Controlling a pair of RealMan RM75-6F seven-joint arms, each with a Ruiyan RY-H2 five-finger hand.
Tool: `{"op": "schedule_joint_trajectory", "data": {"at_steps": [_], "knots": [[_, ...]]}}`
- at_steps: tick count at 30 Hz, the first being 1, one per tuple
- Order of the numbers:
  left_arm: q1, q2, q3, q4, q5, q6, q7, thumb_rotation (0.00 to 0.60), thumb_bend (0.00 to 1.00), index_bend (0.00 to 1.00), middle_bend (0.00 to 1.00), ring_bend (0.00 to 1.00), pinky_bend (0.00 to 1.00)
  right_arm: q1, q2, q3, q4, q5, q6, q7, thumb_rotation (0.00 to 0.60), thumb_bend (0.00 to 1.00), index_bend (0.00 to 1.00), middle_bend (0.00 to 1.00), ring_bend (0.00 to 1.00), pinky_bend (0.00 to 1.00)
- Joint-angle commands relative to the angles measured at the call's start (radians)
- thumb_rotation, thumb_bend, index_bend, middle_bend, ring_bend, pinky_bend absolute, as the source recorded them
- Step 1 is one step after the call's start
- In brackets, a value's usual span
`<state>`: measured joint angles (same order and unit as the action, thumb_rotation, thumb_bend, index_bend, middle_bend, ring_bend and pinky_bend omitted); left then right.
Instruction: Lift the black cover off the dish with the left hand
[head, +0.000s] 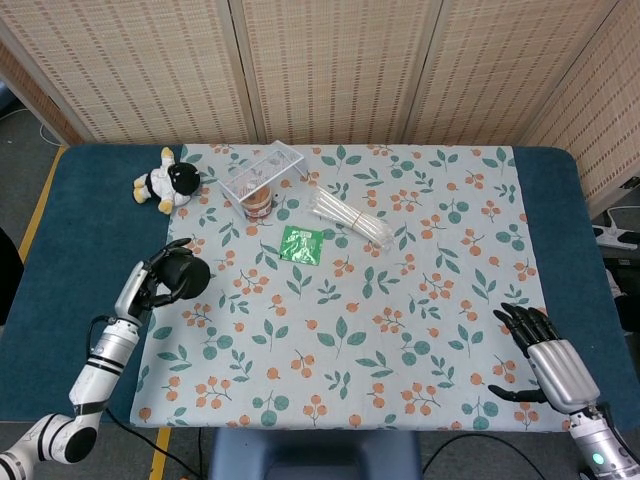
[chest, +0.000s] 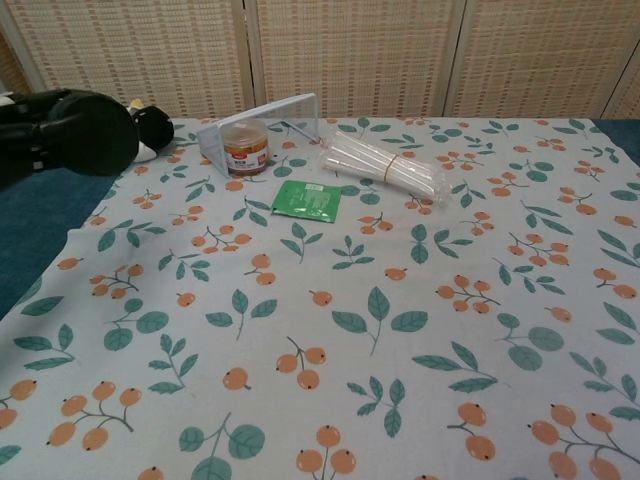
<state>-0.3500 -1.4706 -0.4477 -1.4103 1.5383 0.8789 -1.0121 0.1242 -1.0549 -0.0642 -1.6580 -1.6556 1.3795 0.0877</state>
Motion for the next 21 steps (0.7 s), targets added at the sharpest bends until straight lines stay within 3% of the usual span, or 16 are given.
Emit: {"op": "schedule_joint_trajectory", "data": {"at_steps": [1,2,3,7,10,21], "knots": [[-0.05,-0.158,0.079,0.349,0.221,0.357,0.928,0.6,0.84,0.3,0.33,0.33,0.48,-0.001,0.002,0.002,-0.002,0.02,-0.012,-0.017,0.449,0.0,0.0,0.0,0.0,0.0],[-0.058,-0.24,0.084,0.485,0.281,0.462,1.176,0.6,0.84,0.31,0.33,0.33,0.47,-0.001,0.002,0.006,-0.006,0.031,-0.014,-0.022,0.45,0.0,0.0,0.0,0.0,0.0],[-0.063,-0.314,0.09,0.574,0.276,0.505,1.25,0.6,0.84,0.31,0.33,0.32,0.46,-0.001,0.004,0.008,-0.011,0.034,-0.014,-0.024,0.45,0.0,0.0,0.0,0.0,0.0],[-0.098,-0.41,0.129,0.755,0.265,0.542,1.306,0.6,0.83,0.29,0.32,0.31,0.43,0.0,0.011,0.004,-0.017,0.026,-0.013,-0.016,0.45,0.0,0.0,0.0,0.0,0.0],[-0.115,-0.454,0.163,0.829,0.26,0.567,1.3,0.6,0.83,0.29,0.31,0.3,0.41,0.001,0.012,0.002,-0.016,0.026,-0.017,-0.014,0.45,0.0,0.0,0.0,0.0,0.0],[-0.125,-0.524,0.251,0.883,0.192,0.548,1.22,0.6,0.64,0.24,0.3,0.29,0.3,0.002,0.012,-0.002,-0.021,0.023,-0.023,-0.023,0.451,0.0,0.0,0.0,0.0,0.0]]}}
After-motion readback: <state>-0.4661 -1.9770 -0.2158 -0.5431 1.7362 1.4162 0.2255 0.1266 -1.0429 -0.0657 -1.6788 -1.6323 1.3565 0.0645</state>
